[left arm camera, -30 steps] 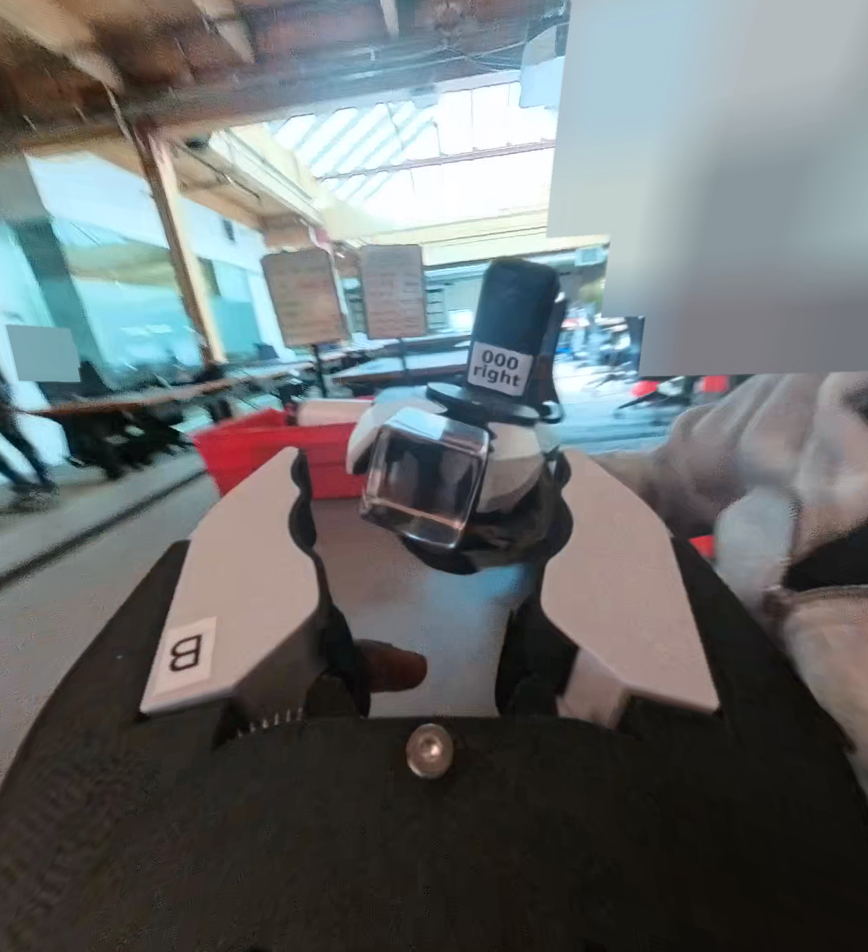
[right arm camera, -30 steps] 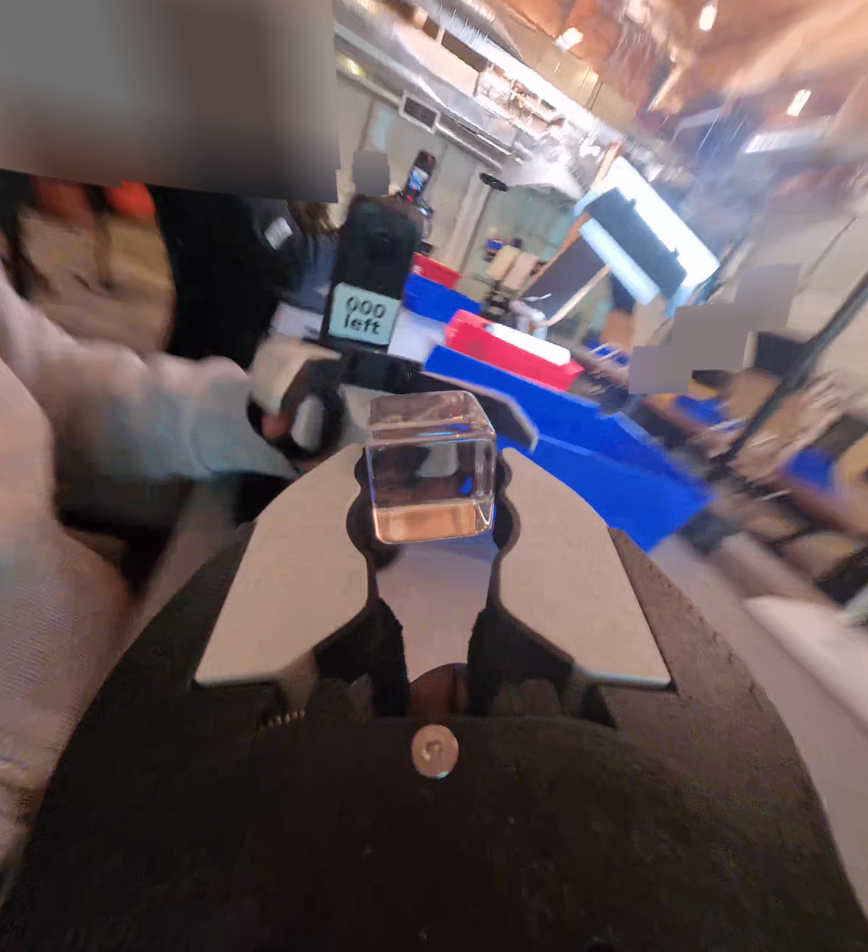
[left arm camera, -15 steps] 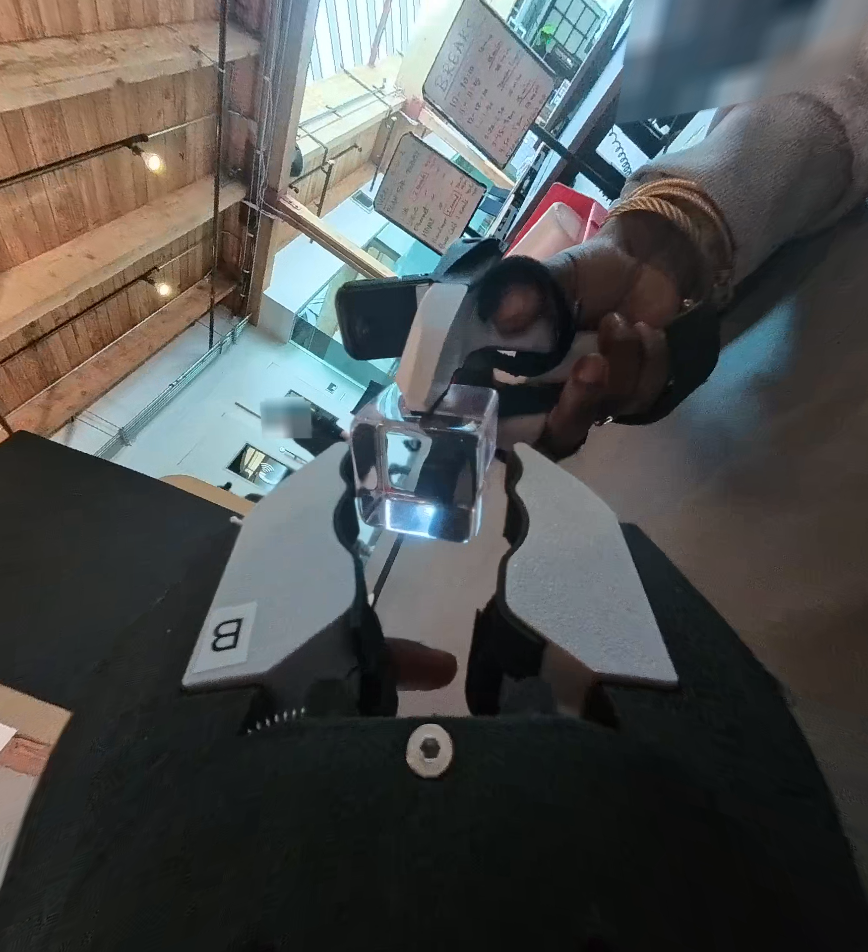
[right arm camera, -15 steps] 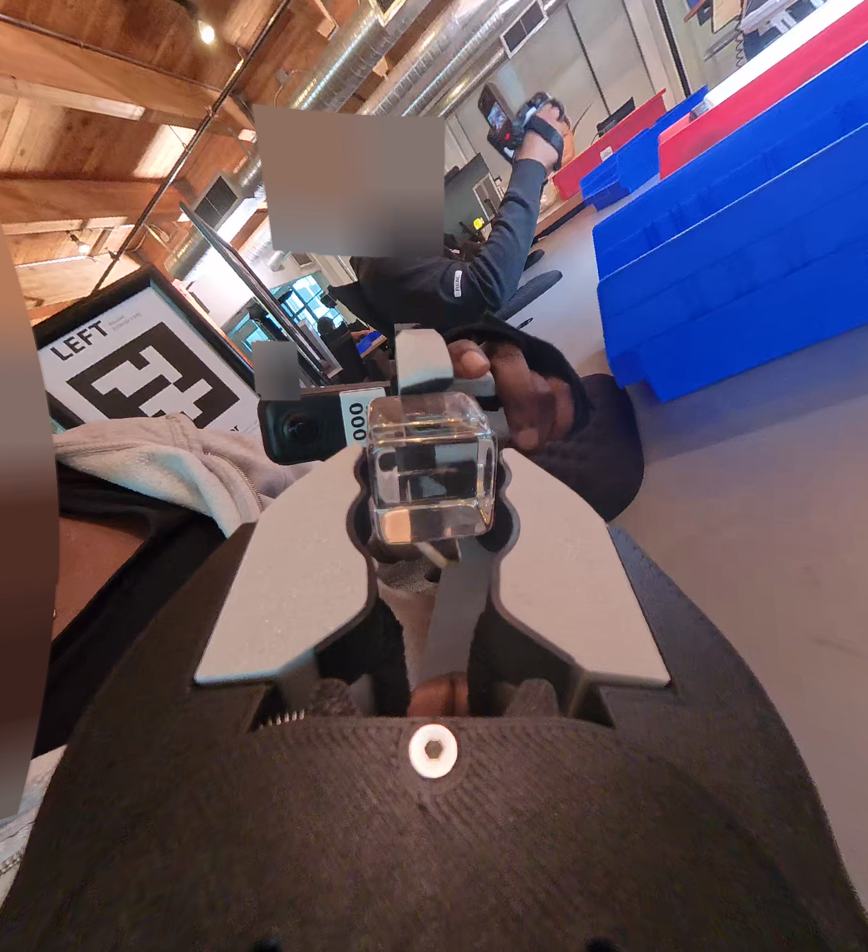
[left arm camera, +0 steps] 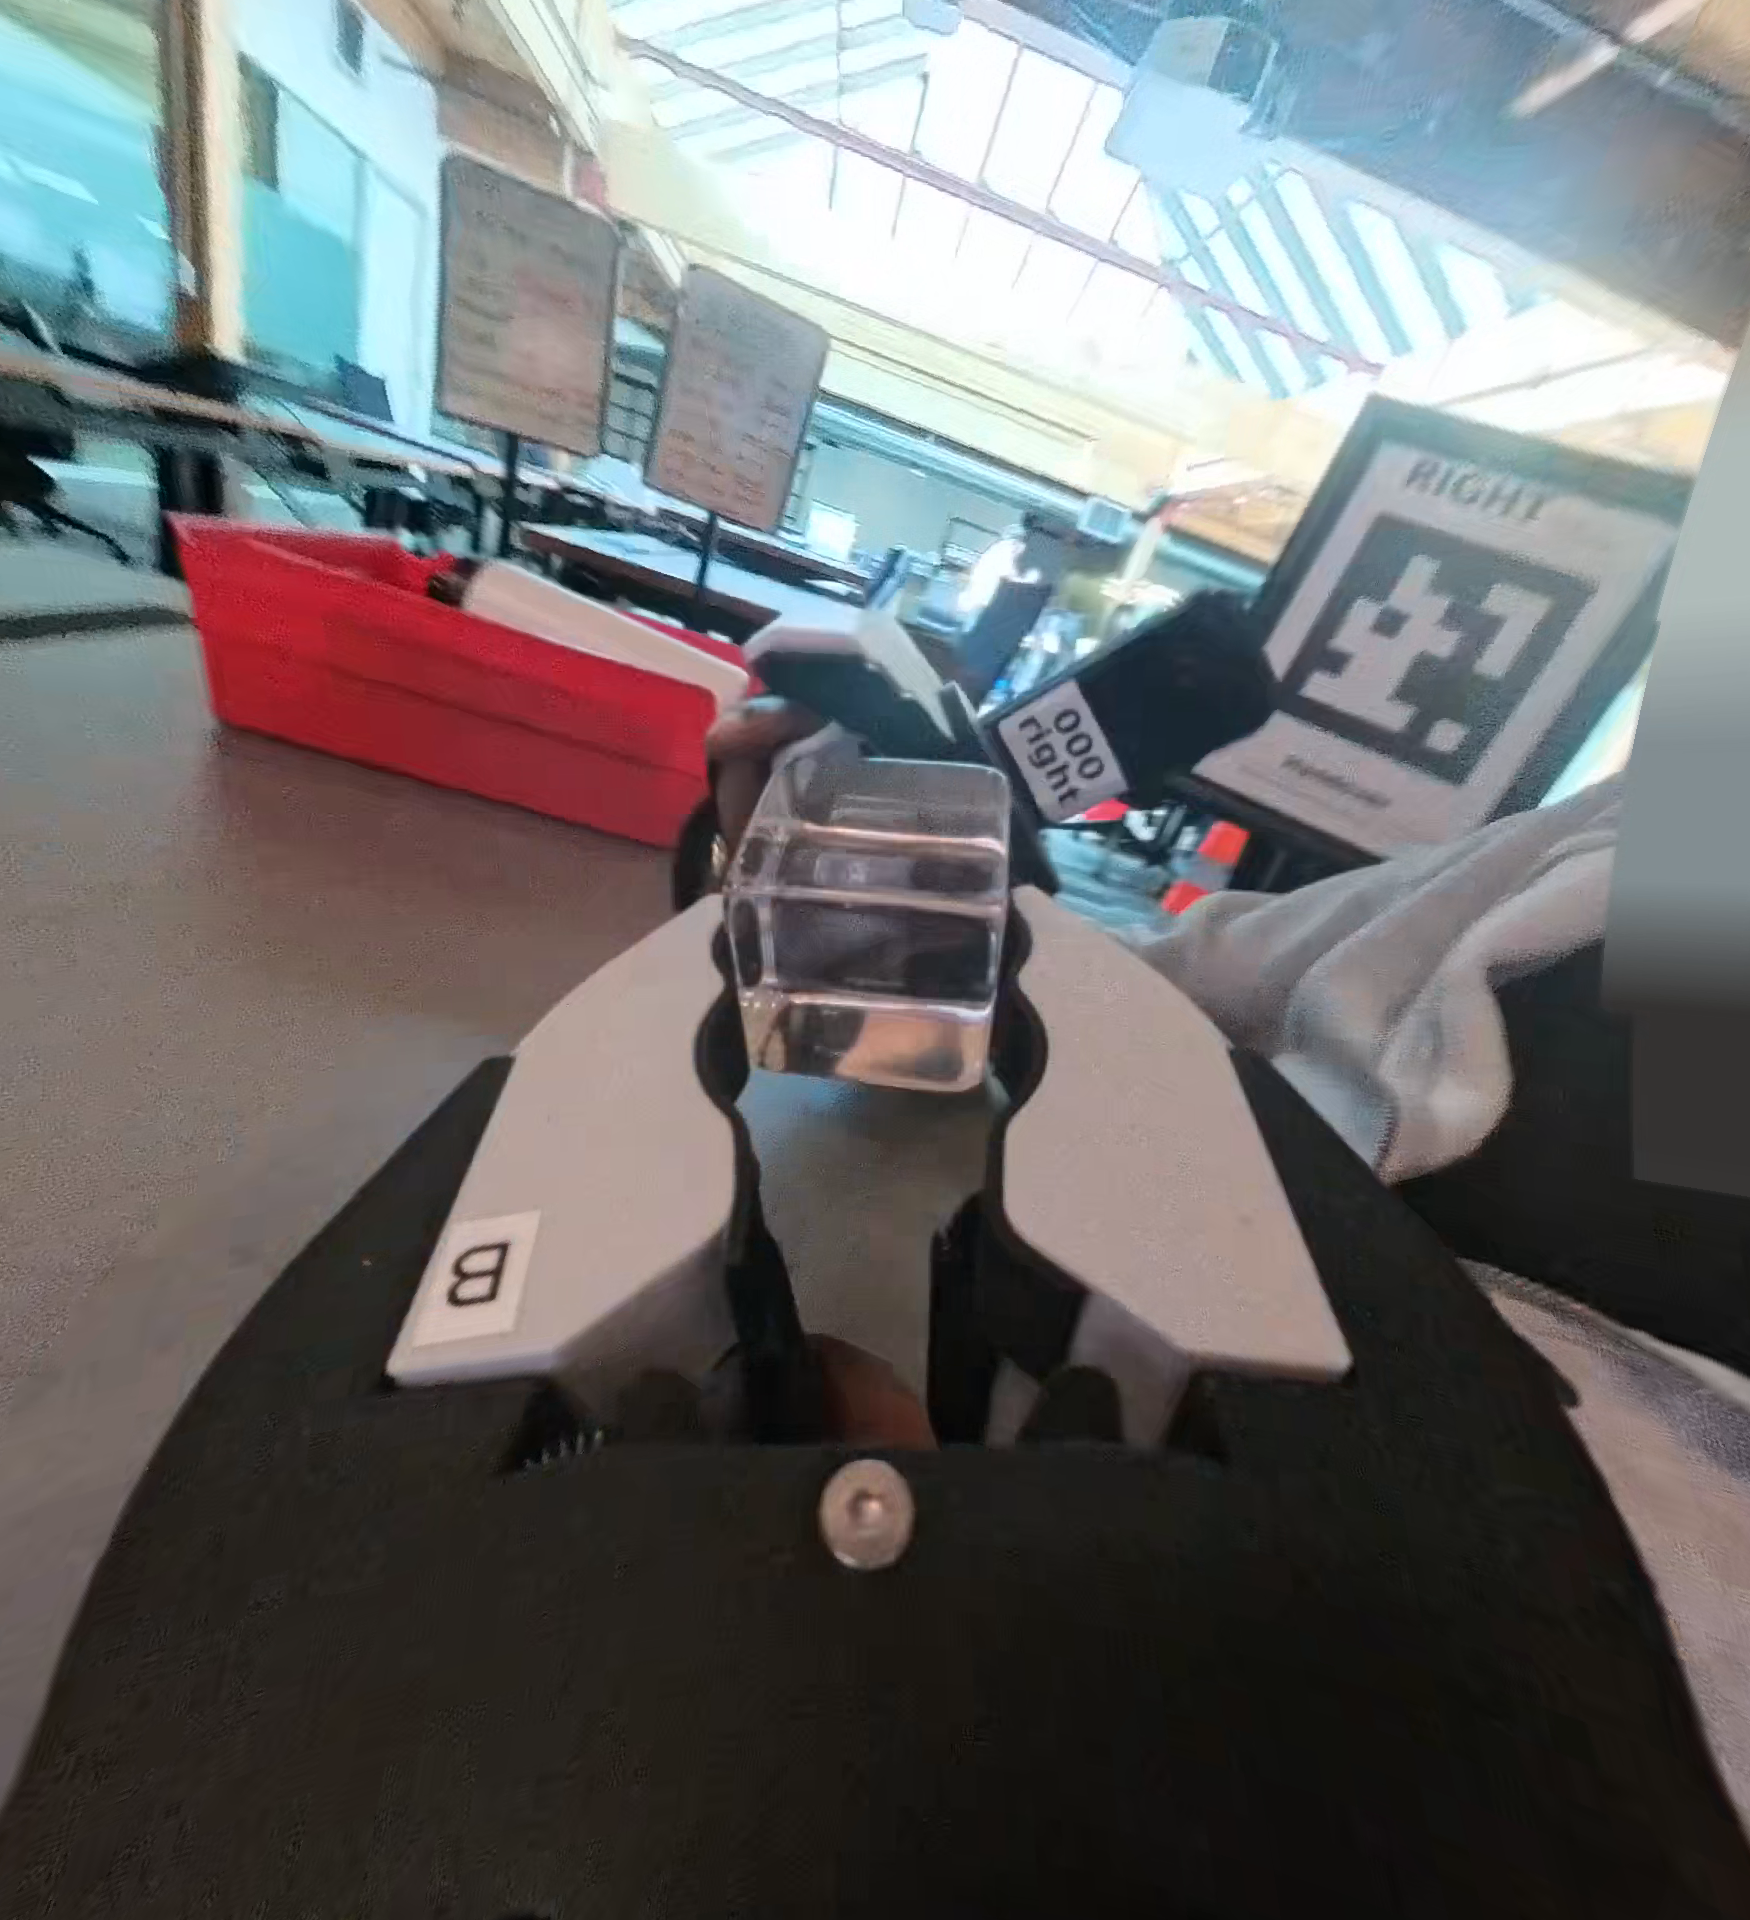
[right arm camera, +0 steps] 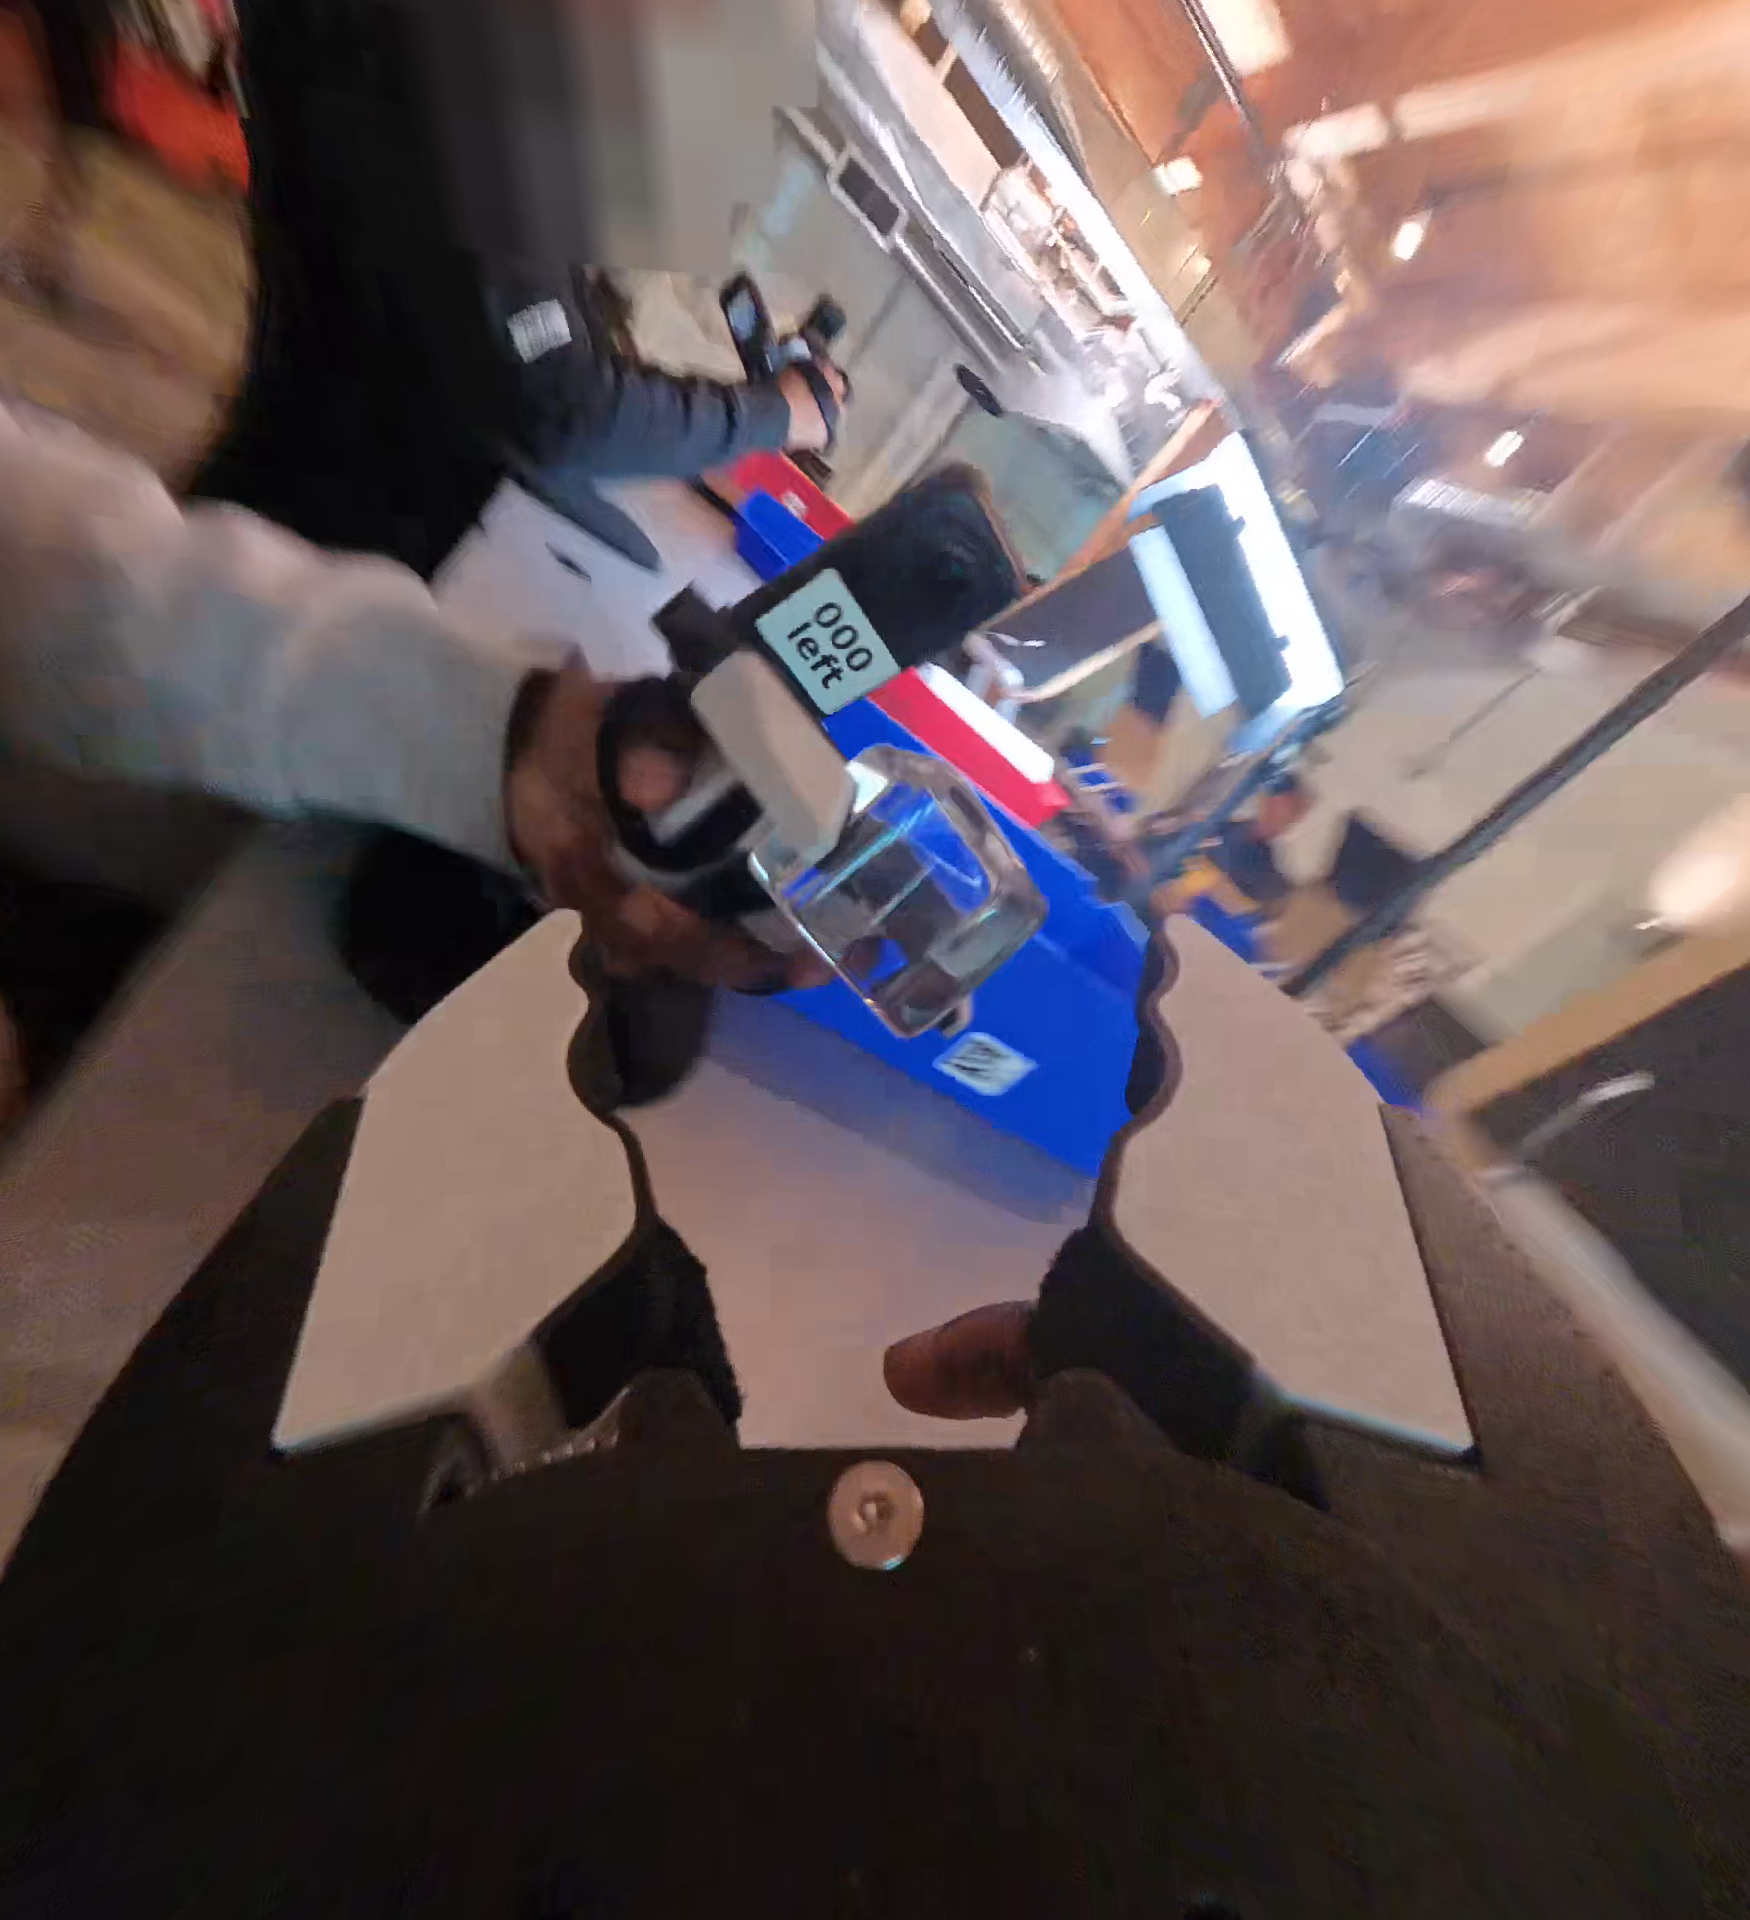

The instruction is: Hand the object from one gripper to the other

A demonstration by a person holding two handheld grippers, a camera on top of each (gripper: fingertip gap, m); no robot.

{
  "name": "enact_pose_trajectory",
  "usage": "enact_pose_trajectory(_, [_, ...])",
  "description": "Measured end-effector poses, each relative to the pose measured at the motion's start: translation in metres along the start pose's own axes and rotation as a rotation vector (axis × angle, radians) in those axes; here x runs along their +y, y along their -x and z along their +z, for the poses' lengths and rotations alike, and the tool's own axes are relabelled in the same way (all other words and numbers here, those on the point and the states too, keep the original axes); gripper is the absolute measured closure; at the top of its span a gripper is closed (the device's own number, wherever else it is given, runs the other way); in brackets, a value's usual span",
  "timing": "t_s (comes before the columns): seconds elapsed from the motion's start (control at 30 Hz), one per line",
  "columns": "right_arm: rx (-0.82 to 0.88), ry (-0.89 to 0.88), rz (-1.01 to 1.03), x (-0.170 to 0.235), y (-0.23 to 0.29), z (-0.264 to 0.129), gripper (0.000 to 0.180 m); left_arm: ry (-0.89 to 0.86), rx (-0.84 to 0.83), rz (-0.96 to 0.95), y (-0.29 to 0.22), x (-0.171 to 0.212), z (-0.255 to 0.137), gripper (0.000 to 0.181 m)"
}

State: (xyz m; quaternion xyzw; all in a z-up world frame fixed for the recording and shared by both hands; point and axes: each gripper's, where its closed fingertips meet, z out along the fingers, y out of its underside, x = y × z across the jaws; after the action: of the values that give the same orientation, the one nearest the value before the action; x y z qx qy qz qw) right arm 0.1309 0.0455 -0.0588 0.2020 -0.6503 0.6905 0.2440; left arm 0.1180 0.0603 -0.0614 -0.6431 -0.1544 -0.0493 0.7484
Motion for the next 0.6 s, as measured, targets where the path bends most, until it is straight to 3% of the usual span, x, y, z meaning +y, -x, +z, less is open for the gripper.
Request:
enact_pose_trajectory(0.07, [0.059, 0.051, -0.266, 0.003, 0.004, 0.000, 0.090, 0.030, 0.083, -0.135, -0.004, 0.005, 0.002, 0.136])
enact_pose_trajectory(0.17, [0.081, 0.099, -0.449, 0.009, 0.011, 0.002, 0.098, 0.123, 0.097, -0.127, -0.007, 0.019, 0.008, 0.136])
enact_pose_trajectory(0.43, [0.057, 0.086, -0.480, 0.009, 0.017, 0.002, 0.109, 0.255, 0.123, -0.117, -0.013, 0.037, 0.012, 0.136])
enact_pose_trajectory(0.53, [0.013, 0.101, -0.515, 0.013, 0.026, 0.003, 0.134, 0.271, 0.124, -0.120, -0.014, 0.040, 0.014, 0.135])
enact_pose_trajectory(0.6, [0.010, 0.106, -0.499, 0.013, 0.026, 0.004, 0.134, 0.247, 0.130, -0.107, -0.015, 0.037, 0.013, 0.134])
